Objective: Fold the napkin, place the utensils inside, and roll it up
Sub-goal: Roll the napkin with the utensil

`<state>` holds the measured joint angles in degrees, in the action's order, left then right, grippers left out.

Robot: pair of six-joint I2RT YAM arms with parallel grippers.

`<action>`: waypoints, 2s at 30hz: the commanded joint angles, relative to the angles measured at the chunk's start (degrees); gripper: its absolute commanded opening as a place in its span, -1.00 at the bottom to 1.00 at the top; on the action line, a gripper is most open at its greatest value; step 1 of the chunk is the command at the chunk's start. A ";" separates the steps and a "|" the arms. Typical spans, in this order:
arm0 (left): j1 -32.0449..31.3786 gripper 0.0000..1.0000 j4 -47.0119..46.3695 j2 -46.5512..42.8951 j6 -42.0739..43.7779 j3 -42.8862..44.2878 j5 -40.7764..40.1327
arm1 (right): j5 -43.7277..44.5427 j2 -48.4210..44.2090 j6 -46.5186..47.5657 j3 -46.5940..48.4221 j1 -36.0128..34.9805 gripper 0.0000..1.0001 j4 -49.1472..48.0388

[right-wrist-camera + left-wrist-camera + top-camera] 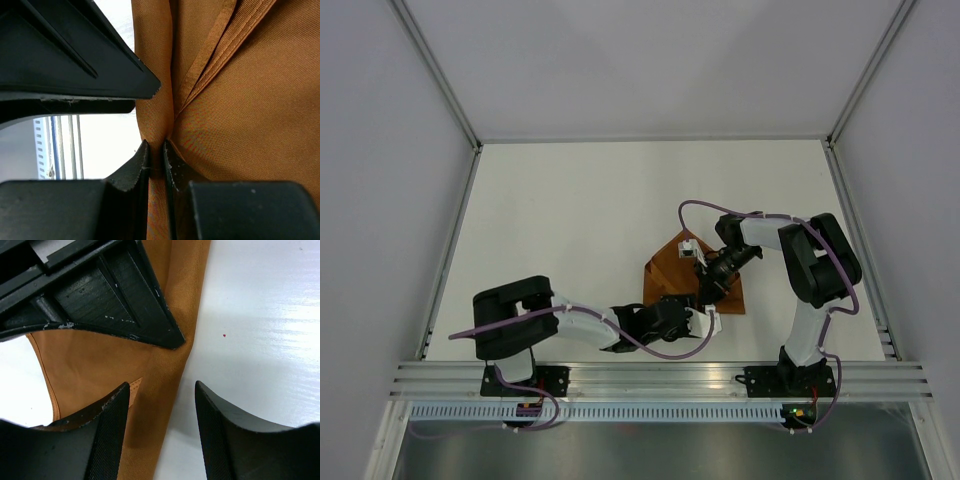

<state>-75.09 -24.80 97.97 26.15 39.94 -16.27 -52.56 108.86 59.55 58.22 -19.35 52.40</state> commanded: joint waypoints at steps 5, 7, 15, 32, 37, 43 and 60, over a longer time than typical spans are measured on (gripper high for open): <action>0.56 0.20 -1.75 3.01 4.08 2.86 1.77 | 9.93 3.73 3.29 -1.44 0.11 -0.99 -3.97; 0.73 0.20 -2.36 3.45 3.99 2.77 2.74 | 9.93 3.64 3.21 -1.35 0.11 -0.99 -3.97; 2.75 0.07 -2.01 4.68 1.01 3.03 7.83 | 9.93 3.82 3.12 -1.44 0.11 -0.99 -3.89; 8.54 -0.95 12.31 8.64 -5.13 9.54 25.75 | 8.70 0.13 1.36 -0.82 0.46 -0.56 -4.24; 12.07 -0.95 17.06 10.39 -7.87 12.52 34.37 | 7.03 -7.68 -1.27 0.23 1.86 -0.16 -4.50; 15.75 -0.95 17.50 10.83 -11.55 13.05 40.35 | 6.68 -16.64 -7.07 1.99 5.37 0.01 -7.83; 24.55 -0.95 22.42 18.56 -22.19 18.50 55.29 | 10.61 -41.52 -1.72 -14.96 6.80 0.06 -14.69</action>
<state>-51.59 -9.54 111.92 7.66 59.44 36.80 -43.66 70.26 53.67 47.88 -10.13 39.55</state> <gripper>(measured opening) 0.085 0.528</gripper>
